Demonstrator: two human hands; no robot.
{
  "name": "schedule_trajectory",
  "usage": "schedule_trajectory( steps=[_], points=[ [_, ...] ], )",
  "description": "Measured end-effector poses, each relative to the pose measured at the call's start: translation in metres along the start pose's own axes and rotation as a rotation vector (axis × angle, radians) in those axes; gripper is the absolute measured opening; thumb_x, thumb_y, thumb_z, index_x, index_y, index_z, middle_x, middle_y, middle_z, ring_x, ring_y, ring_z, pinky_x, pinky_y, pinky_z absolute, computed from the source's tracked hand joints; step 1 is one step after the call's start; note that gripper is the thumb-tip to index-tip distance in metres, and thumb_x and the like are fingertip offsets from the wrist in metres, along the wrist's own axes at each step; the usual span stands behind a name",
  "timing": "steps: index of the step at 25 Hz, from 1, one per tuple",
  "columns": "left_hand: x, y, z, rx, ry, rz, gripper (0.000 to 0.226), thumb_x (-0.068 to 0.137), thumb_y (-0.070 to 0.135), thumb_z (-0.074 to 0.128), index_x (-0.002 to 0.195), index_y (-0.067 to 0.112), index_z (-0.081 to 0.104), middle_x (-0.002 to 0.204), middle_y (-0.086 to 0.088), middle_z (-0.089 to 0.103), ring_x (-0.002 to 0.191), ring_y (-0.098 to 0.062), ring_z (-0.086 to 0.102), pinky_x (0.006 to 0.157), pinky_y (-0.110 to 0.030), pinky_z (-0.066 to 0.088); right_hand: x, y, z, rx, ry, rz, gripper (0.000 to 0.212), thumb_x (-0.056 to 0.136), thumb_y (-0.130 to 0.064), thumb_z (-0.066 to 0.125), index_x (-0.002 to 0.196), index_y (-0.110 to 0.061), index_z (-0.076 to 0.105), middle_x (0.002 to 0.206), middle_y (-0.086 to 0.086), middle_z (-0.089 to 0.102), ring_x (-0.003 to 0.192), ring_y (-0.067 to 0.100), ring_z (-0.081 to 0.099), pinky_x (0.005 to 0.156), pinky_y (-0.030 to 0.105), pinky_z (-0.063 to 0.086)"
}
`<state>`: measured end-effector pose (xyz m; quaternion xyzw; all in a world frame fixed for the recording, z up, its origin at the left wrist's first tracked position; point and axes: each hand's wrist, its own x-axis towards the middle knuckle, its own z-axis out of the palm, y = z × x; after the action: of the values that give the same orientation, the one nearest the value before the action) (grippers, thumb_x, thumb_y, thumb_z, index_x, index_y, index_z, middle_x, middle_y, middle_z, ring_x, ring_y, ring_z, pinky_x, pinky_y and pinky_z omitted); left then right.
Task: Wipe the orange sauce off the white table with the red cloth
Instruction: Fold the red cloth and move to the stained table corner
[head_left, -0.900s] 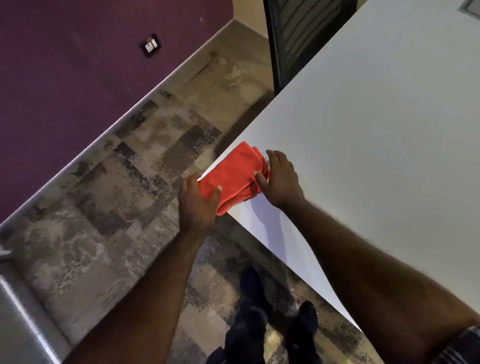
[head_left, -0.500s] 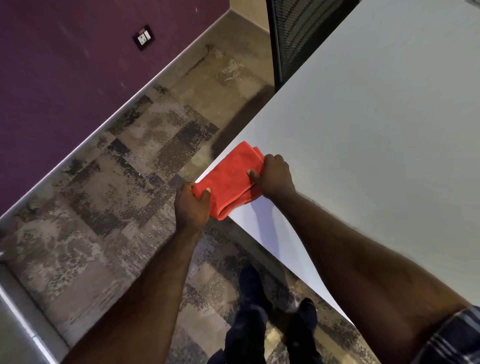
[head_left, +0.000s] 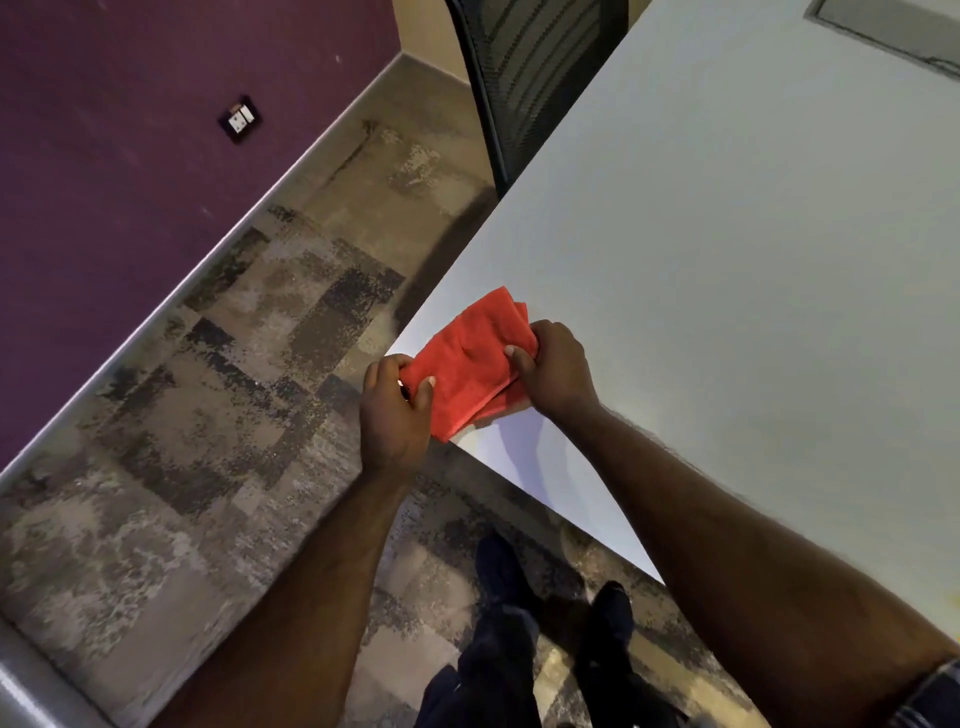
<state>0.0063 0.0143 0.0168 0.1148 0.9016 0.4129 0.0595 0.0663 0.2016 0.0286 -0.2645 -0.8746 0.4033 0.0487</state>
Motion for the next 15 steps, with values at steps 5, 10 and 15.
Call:
schedule_trajectory(
  steps=[5,10,15],
  points=[
    [-0.027,0.048,0.019,-0.047,-0.126,0.122,0.027,0.09,0.021,0.068,0.113,0.01,0.059,0.112,-0.008,0.059,0.094,-0.023,0.061,0.08,-0.039,0.056,-0.052,0.024,-0.051,0.058,0.176,0.12,0.032,0.093,-0.037,0.056,0.092,-0.006,0.06,0.087,0.008,0.061,0.08,0.02,0.051,0.066,0.027,0.031],
    [-0.062,0.094,0.061,-0.048,-0.301,0.304,0.028,0.09,0.025,0.068,0.114,0.013,0.06,0.106,0.004,0.054,0.087,-0.016,0.058,0.074,-0.024,0.048,-0.125,0.059,-0.106,0.111,0.358,0.235,0.027,0.092,-0.034,0.059,0.091,-0.007,0.061,0.088,0.008,0.062,0.079,0.016,0.051,0.067,0.026,0.035],
    [-0.116,0.136,0.116,-0.041,-0.506,0.456,0.024,0.09,0.025,0.068,0.11,0.015,0.06,0.102,0.007,0.054,0.081,-0.011,0.057,0.068,-0.019,0.045,-0.197,0.111,-0.154,0.116,0.478,0.387,0.027,0.091,-0.032,0.06,0.096,-0.006,0.063,0.093,0.011,0.064,0.087,0.023,0.057,0.073,0.036,0.045]
  ],
)
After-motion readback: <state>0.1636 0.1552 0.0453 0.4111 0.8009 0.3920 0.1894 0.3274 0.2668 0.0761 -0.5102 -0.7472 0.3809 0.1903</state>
